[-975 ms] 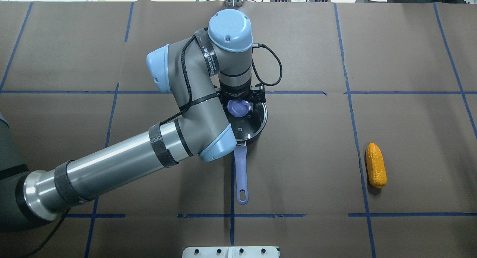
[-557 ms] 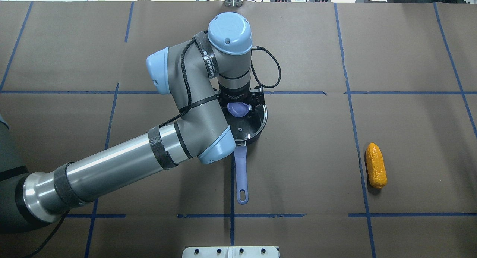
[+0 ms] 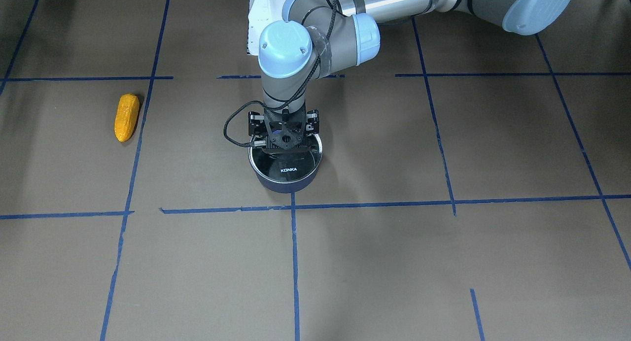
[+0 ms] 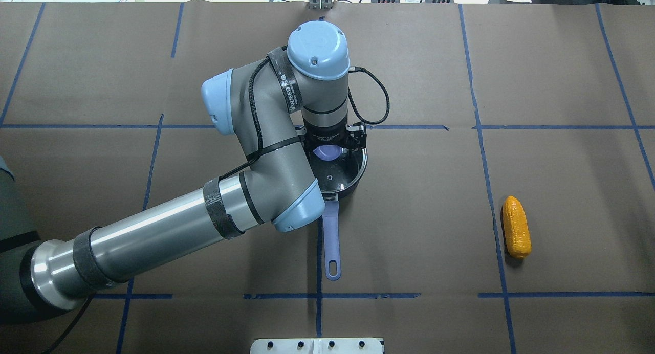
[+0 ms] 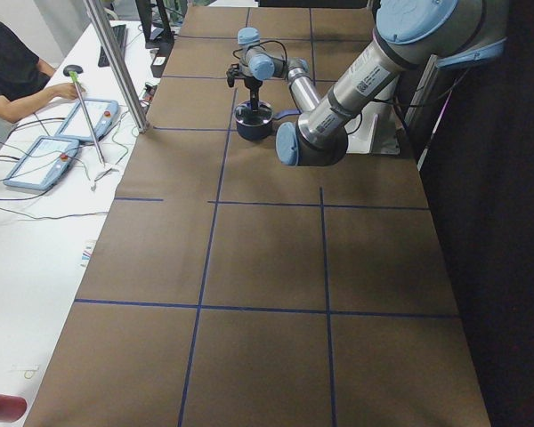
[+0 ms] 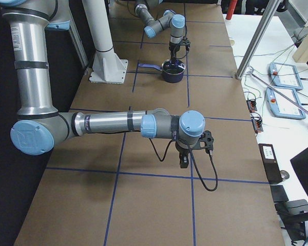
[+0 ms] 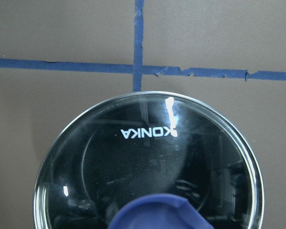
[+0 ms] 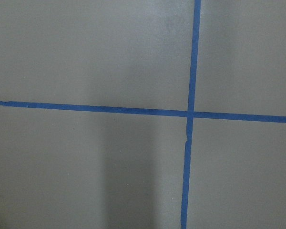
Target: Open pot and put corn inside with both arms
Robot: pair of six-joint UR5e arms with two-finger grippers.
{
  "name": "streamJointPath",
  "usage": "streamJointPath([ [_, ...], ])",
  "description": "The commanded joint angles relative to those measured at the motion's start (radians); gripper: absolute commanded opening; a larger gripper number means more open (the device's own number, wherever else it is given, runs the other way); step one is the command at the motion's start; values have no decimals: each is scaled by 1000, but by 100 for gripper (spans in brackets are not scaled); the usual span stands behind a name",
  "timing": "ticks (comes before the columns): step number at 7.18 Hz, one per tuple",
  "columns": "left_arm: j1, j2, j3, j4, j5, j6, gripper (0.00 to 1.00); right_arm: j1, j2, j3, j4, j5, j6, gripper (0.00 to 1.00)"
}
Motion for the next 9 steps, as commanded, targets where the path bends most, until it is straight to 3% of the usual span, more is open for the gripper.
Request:
streamJointPath([
  [1, 0, 2, -2, -1, 0, -6, 73, 0, 0, 1, 0, 0, 0, 100],
  [3, -1, 2, -2, -1, 1, -2, 73, 0, 2, -1, 0, 0, 0, 100],
  [4, -3, 0, -4, 1, 0, -3, 67, 0, 5, -2, 0, 0, 0, 100],
  [6, -9, 3, -30, 7, 1, -6, 34, -2, 11, -5, 0, -2, 0, 100],
  [7, -10, 17, -68, 29, 0, -6, 26, -2, 12, -5, 0, -2, 0, 100],
  [9, -10, 44, -169, 104, 1, -5, 24, -2, 14, -4, 0, -2, 2, 100],
])
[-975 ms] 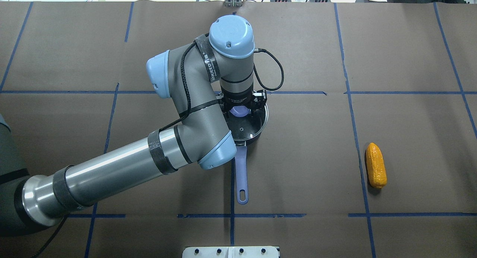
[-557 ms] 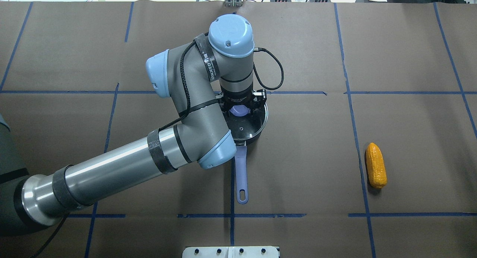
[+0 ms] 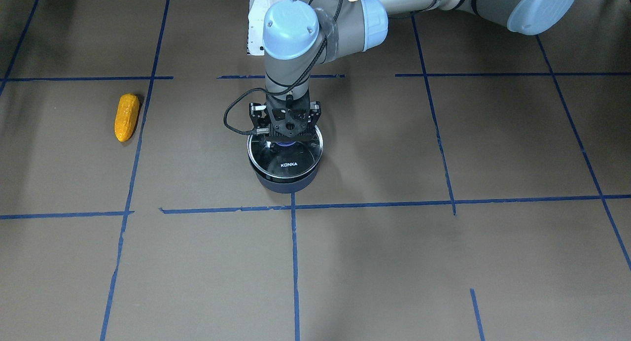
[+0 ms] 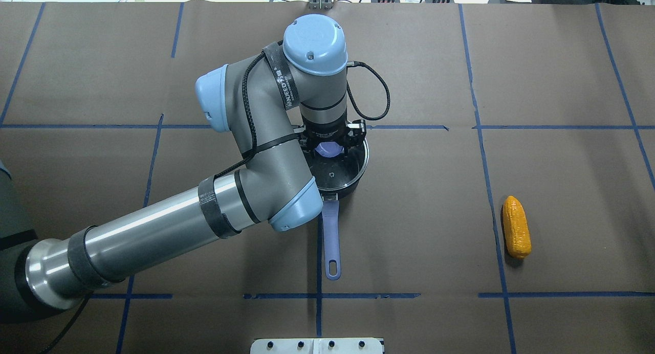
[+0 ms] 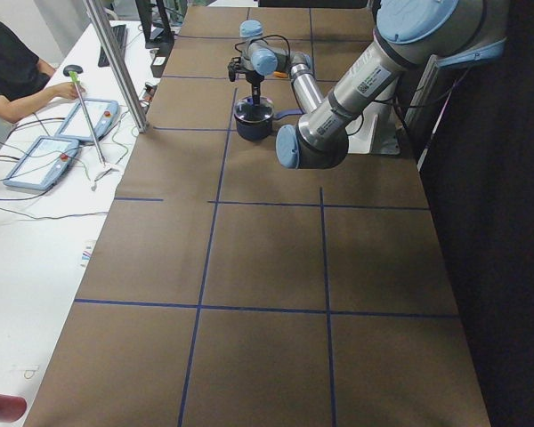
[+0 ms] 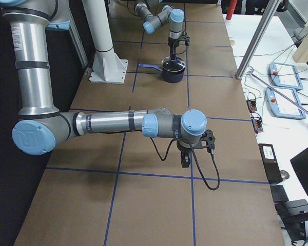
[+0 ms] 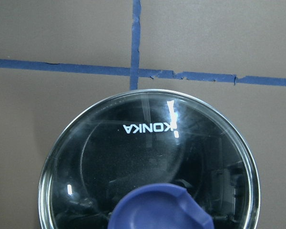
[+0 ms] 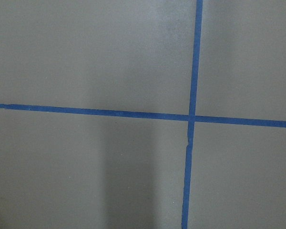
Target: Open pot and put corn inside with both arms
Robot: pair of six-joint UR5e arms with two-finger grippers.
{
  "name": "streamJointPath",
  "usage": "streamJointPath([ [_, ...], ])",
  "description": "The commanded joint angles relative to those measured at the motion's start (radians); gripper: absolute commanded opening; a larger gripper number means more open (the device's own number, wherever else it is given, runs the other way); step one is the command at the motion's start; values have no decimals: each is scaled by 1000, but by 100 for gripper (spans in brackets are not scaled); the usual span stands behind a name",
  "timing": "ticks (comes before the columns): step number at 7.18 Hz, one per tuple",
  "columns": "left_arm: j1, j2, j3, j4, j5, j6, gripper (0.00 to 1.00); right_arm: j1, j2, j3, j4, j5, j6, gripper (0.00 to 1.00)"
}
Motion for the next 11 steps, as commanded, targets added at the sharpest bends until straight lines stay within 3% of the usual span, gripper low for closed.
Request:
streamJointPath([
  [1, -7, 24, -80, 59, 1, 1, 24, 0, 5, 4, 0, 0, 5, 100],
  [6, -74, 353, -358, 47, -4, 162, 24, -139, 6, 188, 2, -14, 290, 100],
  [9, -73, 461, -369, -66, -2, 164, 25, -230, 0, 291, 2, -38, 462, 100],
  [11, -65, 478, -349, -89, -1, 153, 25, -320, 0, 372, 2, -79, 621, 100],
])
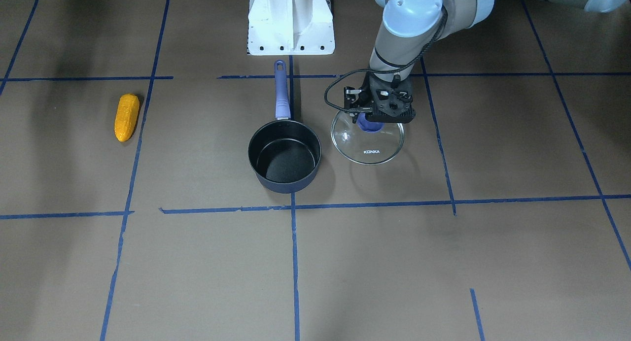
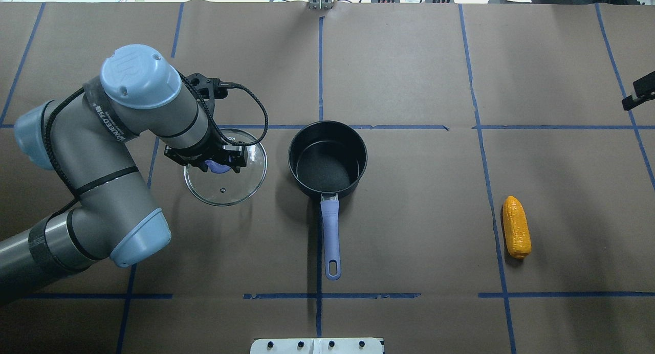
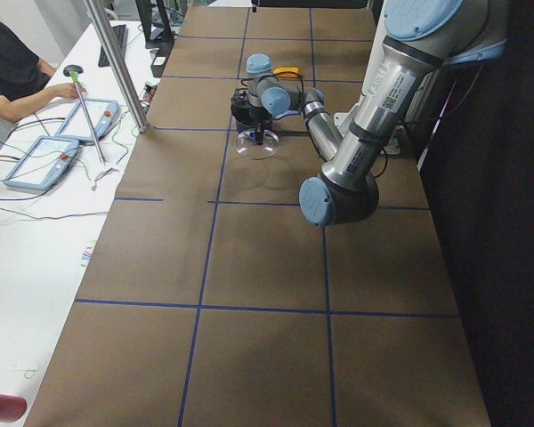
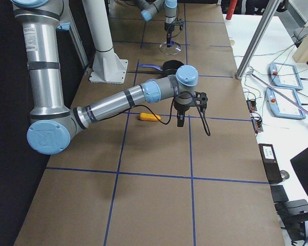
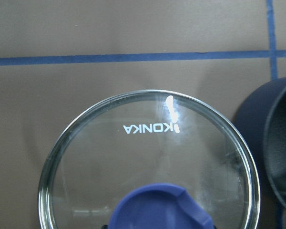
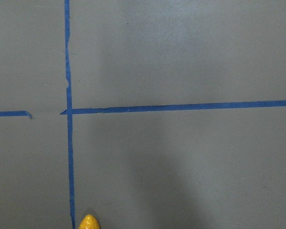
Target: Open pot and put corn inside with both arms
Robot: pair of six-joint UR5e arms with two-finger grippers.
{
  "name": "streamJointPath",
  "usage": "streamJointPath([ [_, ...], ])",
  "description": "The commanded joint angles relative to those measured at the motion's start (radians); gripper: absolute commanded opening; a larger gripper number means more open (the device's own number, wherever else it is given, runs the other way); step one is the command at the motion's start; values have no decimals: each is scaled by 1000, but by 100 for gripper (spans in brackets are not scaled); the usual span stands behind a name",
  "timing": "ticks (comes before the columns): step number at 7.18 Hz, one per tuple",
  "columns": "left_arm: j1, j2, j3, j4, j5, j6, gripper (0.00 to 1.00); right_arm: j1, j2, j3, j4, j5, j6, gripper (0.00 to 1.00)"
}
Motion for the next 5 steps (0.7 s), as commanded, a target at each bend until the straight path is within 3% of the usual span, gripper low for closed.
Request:
streamJointPath([
  [1, 8, 27, 12, -19, 1, -3, 25, -110, 0, 85, 0, -74, 163, 100],
  [2, 10, 28, 20, -19, 1, -4, 25, -147, 1, 94, 3, -89, 201, 100],
  [4, 11, 28, 34, -19, 1, 2, 25, -303, -31, 87, 249, -224, 464, 100],
  [5, 13, 41, 35, -19, 1, 5, 25, -344, -59, 87, 326, -238, 530, 100],
])
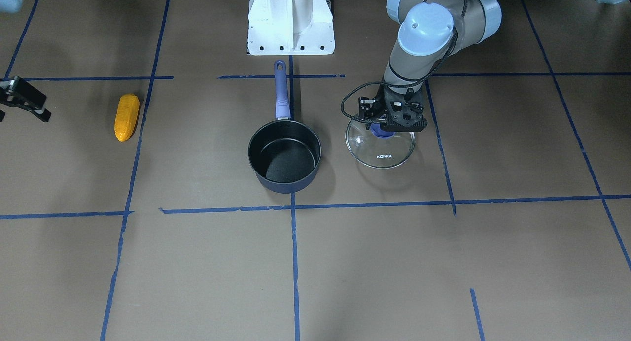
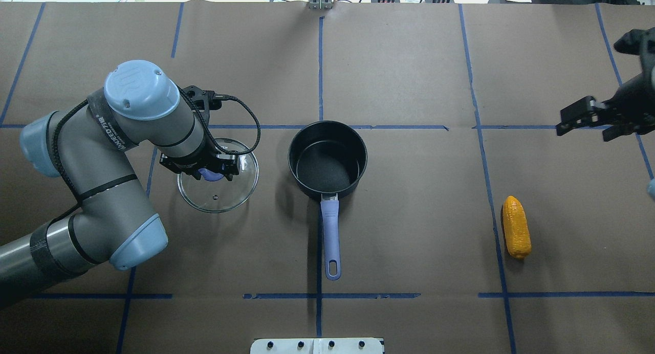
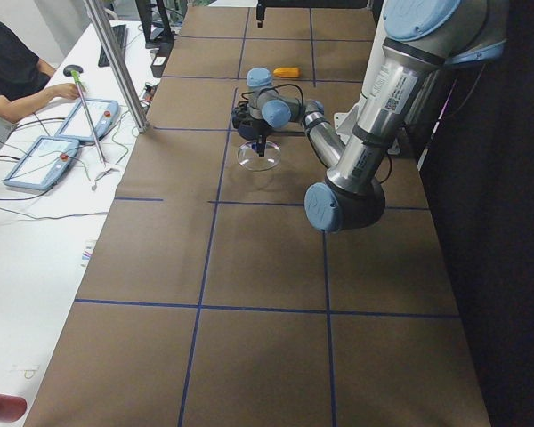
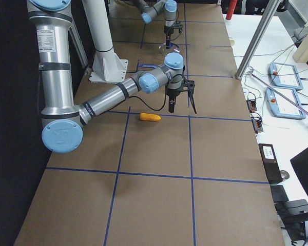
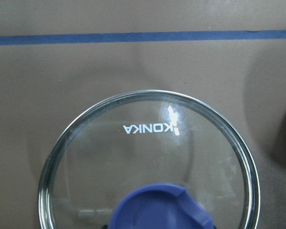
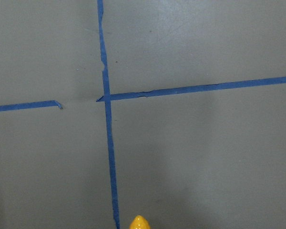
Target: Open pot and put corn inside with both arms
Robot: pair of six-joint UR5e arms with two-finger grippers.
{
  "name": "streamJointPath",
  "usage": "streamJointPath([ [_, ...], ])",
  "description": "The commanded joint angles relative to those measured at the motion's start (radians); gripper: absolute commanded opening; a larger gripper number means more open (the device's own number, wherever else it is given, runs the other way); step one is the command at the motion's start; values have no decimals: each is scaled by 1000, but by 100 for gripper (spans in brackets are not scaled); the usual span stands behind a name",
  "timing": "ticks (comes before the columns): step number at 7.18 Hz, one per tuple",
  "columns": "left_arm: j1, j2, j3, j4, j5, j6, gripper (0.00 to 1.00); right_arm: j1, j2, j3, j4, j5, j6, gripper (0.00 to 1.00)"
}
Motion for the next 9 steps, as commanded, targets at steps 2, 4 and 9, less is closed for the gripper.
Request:
streamJointPath([
  [2, 5, 51, 55, -122, 0, -2, 25, -80, -39, -3, 128, -49, 123, 100],
  [4, 6, 52, 83, -155, 0, -5, 26, -83, -41, -3, 128, -53, 123, 100],
  [9, 2, 55, 48, -146, -34, 4, 100, -153, -62, -3, 128, -121, 148, 100],
])
